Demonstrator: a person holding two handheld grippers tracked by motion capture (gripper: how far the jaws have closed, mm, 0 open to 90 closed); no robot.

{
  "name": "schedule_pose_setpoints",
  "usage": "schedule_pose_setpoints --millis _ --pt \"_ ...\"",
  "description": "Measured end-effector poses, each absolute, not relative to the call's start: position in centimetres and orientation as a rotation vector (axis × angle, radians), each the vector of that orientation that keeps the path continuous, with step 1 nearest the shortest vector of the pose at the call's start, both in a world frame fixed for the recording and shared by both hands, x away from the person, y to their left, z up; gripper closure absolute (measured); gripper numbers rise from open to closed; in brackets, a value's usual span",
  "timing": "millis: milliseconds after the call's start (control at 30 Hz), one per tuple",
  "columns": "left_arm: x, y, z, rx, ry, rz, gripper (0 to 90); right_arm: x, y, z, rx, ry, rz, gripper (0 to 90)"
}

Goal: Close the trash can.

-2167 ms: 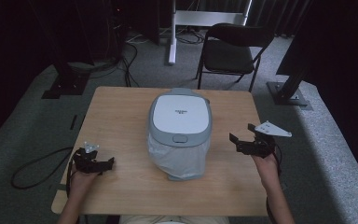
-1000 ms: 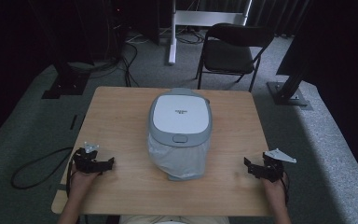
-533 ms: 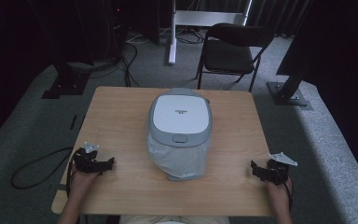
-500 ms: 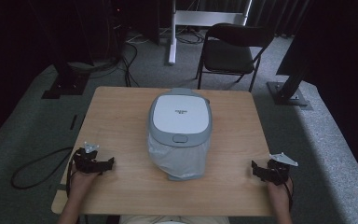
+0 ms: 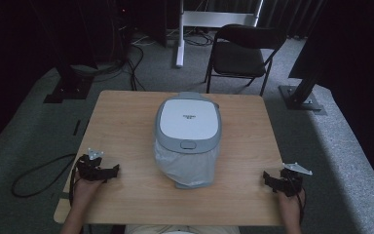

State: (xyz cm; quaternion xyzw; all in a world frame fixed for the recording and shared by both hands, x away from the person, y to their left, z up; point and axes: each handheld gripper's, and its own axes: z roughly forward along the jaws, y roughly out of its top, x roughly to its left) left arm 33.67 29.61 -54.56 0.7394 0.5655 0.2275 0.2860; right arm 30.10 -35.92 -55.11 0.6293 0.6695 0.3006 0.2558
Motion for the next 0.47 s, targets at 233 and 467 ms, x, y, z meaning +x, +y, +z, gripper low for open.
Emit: schedule_pose_setpoints --millis 233,467 --pt "33.67 29.61 -54.56 1.977 1.511 0.609 0.0 30.61 -35.21 -55.12 1.661 1.865 0.813 11.5" --pt "33.67 29.61 -54.56 1.976 1.511 0.608 0.0 30.97 -34.91 -55.11 1.661 1.869 0.814 11.1"
